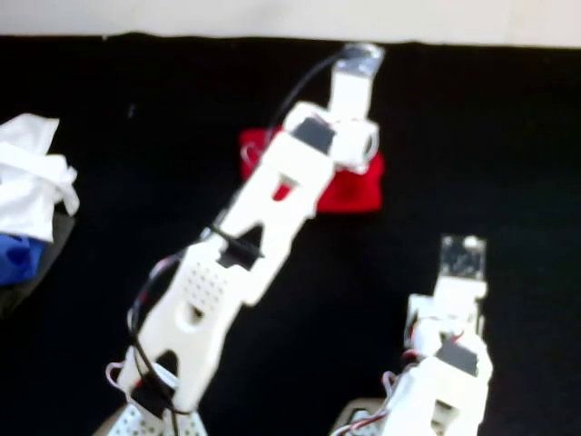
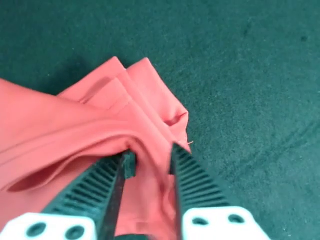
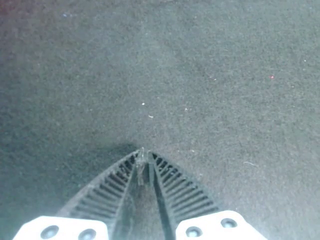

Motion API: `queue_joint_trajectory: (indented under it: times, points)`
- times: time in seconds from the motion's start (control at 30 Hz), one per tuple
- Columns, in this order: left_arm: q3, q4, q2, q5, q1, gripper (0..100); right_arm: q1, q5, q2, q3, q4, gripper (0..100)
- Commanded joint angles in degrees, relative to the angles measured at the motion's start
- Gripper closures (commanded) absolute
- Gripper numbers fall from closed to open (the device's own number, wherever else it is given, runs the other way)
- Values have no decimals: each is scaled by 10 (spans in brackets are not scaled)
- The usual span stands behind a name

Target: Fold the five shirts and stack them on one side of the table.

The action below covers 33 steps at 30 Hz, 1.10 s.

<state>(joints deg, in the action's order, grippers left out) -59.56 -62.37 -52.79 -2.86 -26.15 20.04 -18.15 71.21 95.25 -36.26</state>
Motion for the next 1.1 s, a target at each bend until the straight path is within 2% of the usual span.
queue_joint_trajectory:
  times: [0.0,0.13,0.2,0.27,0.4,0.57,0.9,1.07]
  points:
    - [-65,-43,29,2,8,848,-11,0,7,41,13,993]
    - [-146,-124,46,-52,41,854,-11,0,7,41,13,993]
    - [-167,-169,44,-58,65,902,-11,0,7,41,13,993]
    - [-168,-196,25,-56,85,989,-11,0,7,41,13,993]
    - [-173,-200,-50,-8,109,992,-11,0,7,41,13,993]
    - [-173,-149,-119,16,109,991,-12,0,7,41,13,993]
    - [-173,82,-138,16,31,987,-12,0,7,41,13,993]
    - [-191,119,-130,16,3,987,-12,0,7,41,13,993]
